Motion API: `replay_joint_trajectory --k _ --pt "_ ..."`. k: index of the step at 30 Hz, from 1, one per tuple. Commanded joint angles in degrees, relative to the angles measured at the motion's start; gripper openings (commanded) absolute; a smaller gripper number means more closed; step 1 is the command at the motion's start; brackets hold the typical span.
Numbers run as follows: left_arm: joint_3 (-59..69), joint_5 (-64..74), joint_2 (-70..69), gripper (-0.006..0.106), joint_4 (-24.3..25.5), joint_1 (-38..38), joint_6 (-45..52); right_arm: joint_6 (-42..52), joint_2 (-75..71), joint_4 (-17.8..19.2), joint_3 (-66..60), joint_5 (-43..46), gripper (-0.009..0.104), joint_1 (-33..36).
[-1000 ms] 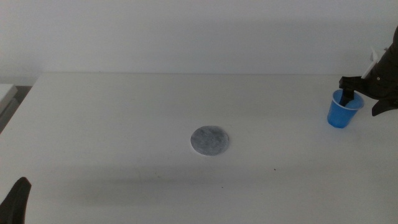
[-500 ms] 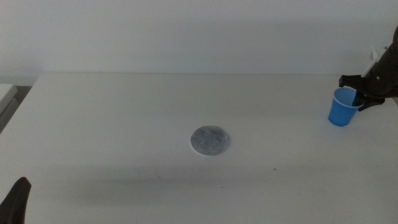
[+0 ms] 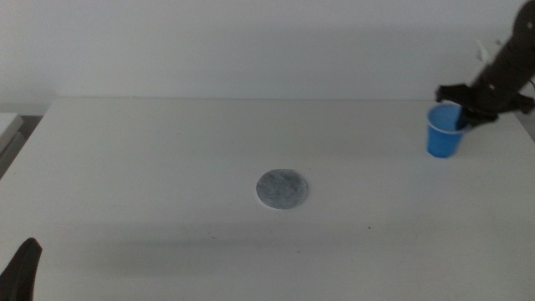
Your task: Place an empty cup on a cup mat.
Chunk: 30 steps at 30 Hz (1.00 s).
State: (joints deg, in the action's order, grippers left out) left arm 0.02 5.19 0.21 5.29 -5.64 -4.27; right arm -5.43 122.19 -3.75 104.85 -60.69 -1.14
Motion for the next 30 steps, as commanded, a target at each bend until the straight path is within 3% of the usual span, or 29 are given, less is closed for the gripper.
replay_joint_trajectory --k 1,9,18,30 --pt "0.0 -0.3 -0.2 0.094 -0.2 -0.2 -0.2 0.3 -2.2 0.1 0.3 -1.1 -0.003 3.0" --pt "0.0 -0.3 -0.2 0.094 -0.2 -0.2 -0.2 -0.8 -3.4 -0.8 0.3 -2.4 -0.003 14.8" --pt "0.0 -0.3 -0.2 0.094 -0.2 -0.2 -0.2 -5.8 -3.4 -0.9 0.3 3.6 -0.003 25.9" --pt "0.0 -0.3 -0.2 0.094 -0.2 -0.2 -0.2 -9.5 -1.5 -0.9 0.3 7.2 -0.003 31.8"
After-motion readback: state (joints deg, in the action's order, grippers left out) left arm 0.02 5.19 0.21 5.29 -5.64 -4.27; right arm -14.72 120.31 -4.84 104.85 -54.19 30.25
